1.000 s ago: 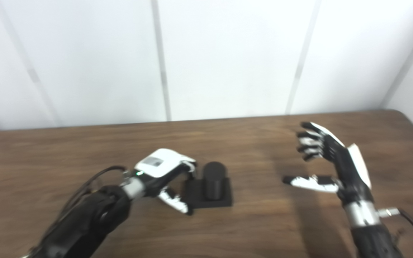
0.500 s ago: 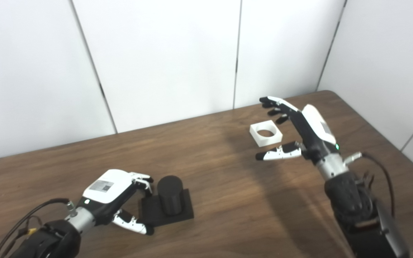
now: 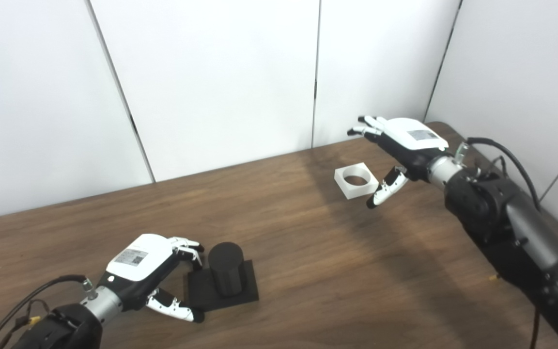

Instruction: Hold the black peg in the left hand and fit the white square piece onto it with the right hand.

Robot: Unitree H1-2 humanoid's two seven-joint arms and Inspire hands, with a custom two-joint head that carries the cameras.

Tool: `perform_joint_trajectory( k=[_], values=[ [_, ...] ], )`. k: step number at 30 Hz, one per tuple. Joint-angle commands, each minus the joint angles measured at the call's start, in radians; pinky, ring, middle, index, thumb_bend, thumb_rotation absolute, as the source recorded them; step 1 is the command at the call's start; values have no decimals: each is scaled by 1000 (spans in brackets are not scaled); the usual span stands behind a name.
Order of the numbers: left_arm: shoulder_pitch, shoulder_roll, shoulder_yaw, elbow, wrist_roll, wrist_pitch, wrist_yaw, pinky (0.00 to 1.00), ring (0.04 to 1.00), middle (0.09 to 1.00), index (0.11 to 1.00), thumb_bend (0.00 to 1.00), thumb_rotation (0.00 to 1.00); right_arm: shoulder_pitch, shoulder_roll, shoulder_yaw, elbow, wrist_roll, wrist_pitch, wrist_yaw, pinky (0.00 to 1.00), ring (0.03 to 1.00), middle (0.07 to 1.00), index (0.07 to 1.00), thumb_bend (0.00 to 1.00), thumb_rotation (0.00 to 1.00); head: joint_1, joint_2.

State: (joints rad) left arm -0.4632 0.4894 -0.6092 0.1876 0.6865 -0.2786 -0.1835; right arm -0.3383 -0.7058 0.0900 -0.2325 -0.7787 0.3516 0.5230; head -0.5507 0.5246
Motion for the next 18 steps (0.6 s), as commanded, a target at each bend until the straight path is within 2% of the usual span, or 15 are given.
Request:
perform_joint_trajectory(
  k=[1,10,18],
  values=[
    [70,30,-50,60,47,-29,-81,701,842,826,489,523,68,-72,-40,3,9,-37,14,10,939,1000,1000,916,930,179,-2,-1],
    [76,34,-42,53,44,-34,-84,701,847,830,489,523,68,-200,-25,129,254,-172,32,28,904,1000,1000,913,904,146,-1,0],
    [89,37,-31,26,34,-21,-94,699,845,828,489,523,68,-263,12,187,430,-188,8,-42,885,986,995,893,907,128,11,11]
  ],
)
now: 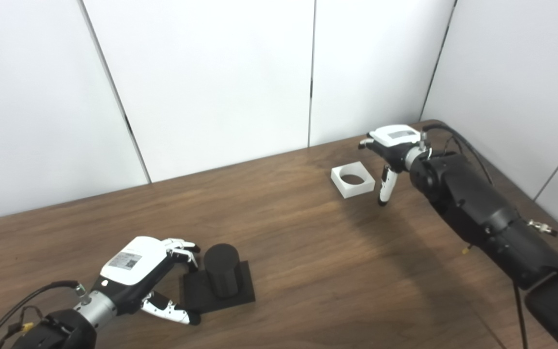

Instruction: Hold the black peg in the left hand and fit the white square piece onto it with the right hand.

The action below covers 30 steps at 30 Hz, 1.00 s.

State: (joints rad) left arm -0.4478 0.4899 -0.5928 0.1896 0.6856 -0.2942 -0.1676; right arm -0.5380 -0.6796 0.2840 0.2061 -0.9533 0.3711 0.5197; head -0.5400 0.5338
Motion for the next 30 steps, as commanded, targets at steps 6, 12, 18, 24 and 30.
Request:
perform_joint_trajectory(
  k=[6,12,18,24,30],
  values=[
    [76,36,-41,5,35,8,-124,692,847,830,490,523,67,-84,2,17,60,0,-29,-65,875,974,988,888,921,137,14,5],
    [79,44,-36,-16,37,19,-138,686,841,821,489,524,65,-98,12,41,97,4,-39,-66,886,972,987,890,922,142,15,6],
    [83,46,-31,-22,41,20,-145,700,843,826,489,523,66,-106,26,59,122,14,-53,-78,876,954,968,878,906,167,26,10],
    [91,48,-23,-41,34,25,-150,701,842,823,489,524,64,-119,41,67,145,31,-69,-85,889,953,962,865,879,178,40,16],
    [99,50,-18,-66,30,44,-169,698,839,822,489,523,62,-131,51,67,177,54,-100,-103,882,930,928,791,822,186,46,24]
  ],
)
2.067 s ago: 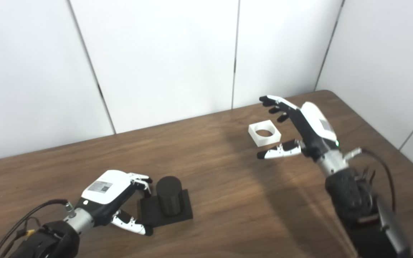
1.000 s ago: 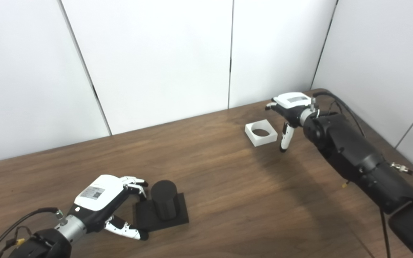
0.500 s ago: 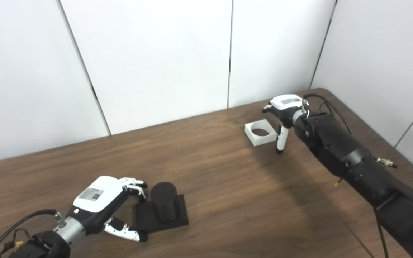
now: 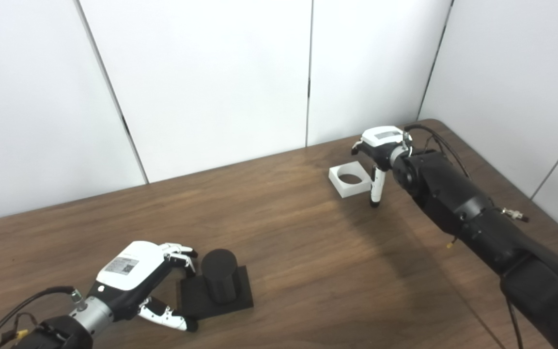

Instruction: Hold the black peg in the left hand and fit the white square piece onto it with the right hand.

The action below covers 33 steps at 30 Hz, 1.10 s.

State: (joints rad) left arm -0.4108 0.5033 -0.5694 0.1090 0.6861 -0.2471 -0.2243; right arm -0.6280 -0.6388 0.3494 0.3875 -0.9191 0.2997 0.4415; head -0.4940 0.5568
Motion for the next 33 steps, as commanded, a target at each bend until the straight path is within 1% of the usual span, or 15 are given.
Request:
perform_joint_trajectory(
  k=[1,7,9,13,14,16,17,24,33],
  values=[
    [63,37,-42,13,29,-2,-115,702,841,823,489,523,62,-43,11,0,1,26,-33,-28,887,927,922,775,818,178,0,1],
    [66,34,-37,-4,25,11,-133,712,844,822,489,523,62,-48,9,12,24,49,-86,-43,841,902,880,695,785,169,0,4],
    [68,34,-36,-10,27,13,-135,711,842,820,489,523,62,-47,8,15,24,52,-100,-47,829,893,868,673,781,166,3,12],
    [70,33,-36,-13,34,10,-132,703,840,821,489,524,62,-48,11,15,26,56,-108,-50,822,890,860,623,761,164,6,14],
    [70,32,-36,-10,35,7,-128,701,837,819,489,524,62,-48,12,14,27,58,-110,-52,827,890,856,547,619,153,6,14],
    [69,31,-36,-12,33,10,-133,702,836,821,489,524,62,-51,11,17,27,59,-108,-45,835,887,846,501,535,147,6,14],
    [70,32,-36,-14,32,12,-135,701,836,821,489,524,62,-52,10,19,24,58,-106,-40,837,886,843,498,528,147,11,19],
    [72,31,-35,-20,34,11,-133,704,834,818,489,524,62,-43,2,8,7,79,-111,-45,826,860,801,485,518,139,15,25],
    [73,30,-33,-22,29,11,-137,686,830,817,489,524,61,-31,-8,1,0,92,-102,-52,824,861,795,484,519,131,15,29]
  ],
)
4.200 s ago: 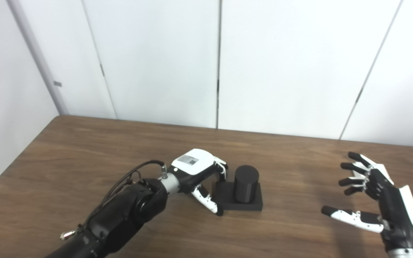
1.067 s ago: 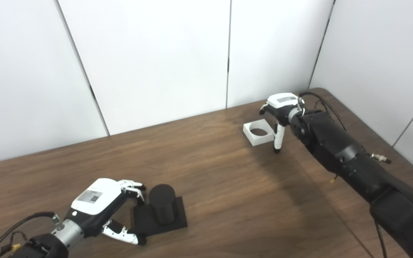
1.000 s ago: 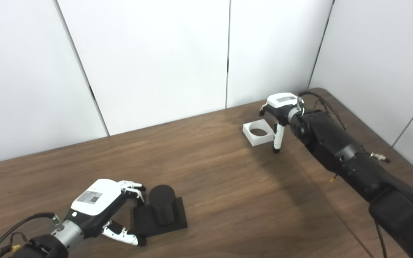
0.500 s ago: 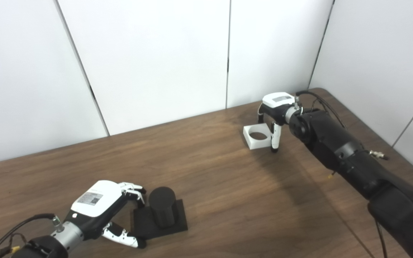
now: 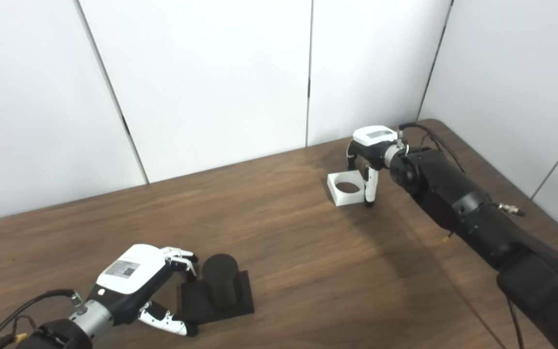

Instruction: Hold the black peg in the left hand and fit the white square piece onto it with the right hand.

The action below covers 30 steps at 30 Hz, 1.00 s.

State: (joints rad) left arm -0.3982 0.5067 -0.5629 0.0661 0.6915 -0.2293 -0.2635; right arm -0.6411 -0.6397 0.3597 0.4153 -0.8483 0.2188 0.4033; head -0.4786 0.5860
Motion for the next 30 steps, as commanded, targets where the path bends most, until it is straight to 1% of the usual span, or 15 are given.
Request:
perform_joint_trajectory(
  k=[1,5,10,15,17,19,23,26,30],
  values=[
    [60,27,-41,20,24,-6,-101,687,830,817,489,524,61,-16,-8,-11,-30,24,-23,-17,820,858,792,483,519,130,-1,0],
    [58,28,-42,15,27,-1,-107,695,836,819,489,524,62,-5,-9,-21,-45,33,-22,-30,807,856,793,482,518,130,4,7],
    [57,25,-38,10,22,8,-117,702,838,821,489,524,62,20,-6,-50,-66,64,-65,-94,802,845,780,479,520,127,16,13],
    [53,24,-39,14,32,4,-108,681,832,816,489,524,62,41,-7,-76,-108,95,-83,-123,822,854,781,479,519,128,39,21],
    [51,22,-40,16,34,7,-110,686,837,818,489,524,63,46,-10,-83,-131,107,-83,-120,836,857,782,479,519,129,49,25],
    [49,18,-41,19,37,14,-113,687,839,820,489,524,64,54,-15,-91,-175,118,-73,-101,847,862,790,480,518,130,67,34],
    [46,13,-45,16,42,26,-121,691,845,827,490,524,65,68,-22,-105,-237,141,-68,-75,840,869,795,481,517,130,103,50],
    [43,5,-47,14,41,45,-138,704,855,835,490,523,67,83,-31,-116,-287,162,-89,-66,820,861,790,481,517,131,141,65],
    [41,-6,-52,19,51,53,-140,711,861,837,490,523,71,100,-41,-126,-347,184,-116,-54,789,844,783,481,517,131,203,86]
  ],
)
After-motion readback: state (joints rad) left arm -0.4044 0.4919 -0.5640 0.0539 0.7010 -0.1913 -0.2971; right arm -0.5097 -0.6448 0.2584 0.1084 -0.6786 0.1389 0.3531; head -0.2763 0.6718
